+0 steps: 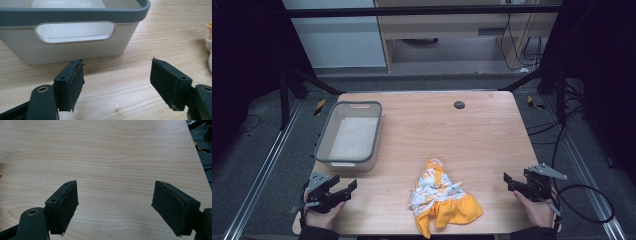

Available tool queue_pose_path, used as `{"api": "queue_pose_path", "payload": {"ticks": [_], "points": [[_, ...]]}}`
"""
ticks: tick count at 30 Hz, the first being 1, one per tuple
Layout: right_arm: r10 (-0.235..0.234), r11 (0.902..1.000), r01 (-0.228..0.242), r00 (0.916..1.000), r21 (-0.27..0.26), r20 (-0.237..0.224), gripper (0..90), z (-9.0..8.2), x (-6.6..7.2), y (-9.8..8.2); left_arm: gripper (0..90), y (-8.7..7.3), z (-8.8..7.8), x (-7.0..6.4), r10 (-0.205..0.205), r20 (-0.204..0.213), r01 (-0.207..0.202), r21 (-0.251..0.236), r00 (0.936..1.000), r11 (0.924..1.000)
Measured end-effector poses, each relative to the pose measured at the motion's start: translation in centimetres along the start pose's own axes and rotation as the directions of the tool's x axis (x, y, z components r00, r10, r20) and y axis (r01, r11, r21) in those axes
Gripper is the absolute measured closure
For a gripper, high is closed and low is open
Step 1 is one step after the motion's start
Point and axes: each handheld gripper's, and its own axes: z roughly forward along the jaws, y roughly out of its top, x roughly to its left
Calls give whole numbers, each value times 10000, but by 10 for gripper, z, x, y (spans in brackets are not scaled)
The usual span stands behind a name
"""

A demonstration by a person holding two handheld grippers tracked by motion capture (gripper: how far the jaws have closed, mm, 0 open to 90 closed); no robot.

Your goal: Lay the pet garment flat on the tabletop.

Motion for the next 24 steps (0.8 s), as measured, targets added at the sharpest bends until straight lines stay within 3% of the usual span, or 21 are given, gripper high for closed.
{"api": "queue_pose_path", "payload": {"ticks": [7, 10, 15, 19, 21, 24], "points": [[-302, 9995, 297, 9982, -95, -523, 273, -2, 5, 1, 311, 1, -3, -16, 252, 339, -249, -83, 9991, 9997], [-409, 9990, 395, 9960, -185, -793, 319, -3, 10, 3, 344, 2, -5, -24, 593, 583, -584, -167, 9965, 9982], [-579, 9980, 543, 9914, -331, -1173, 356, -5, 16, 9, 407, 4, -3, -31, 812, 791, -805, -117, 9936, 9967], [-694, 9969, 635, 9882, -472, -1364, 377, -5, 19, 16, 422, 7, -1, -35, 1012, 838, -1001, -170, 9913, 9948], [-814, 9960, 753, 9862, -475, -1442, 378, -4, 20, 20, 420, 14, 1, -38, 1397, 730, -1383, -244, 9875, 9901], [-920, 9951, 852, 9844, -508, -1497, 382, -3, 22, 27, 422, 20, 0, -41, 1450, 773, -1420, -434, 9864, 9889]]}}
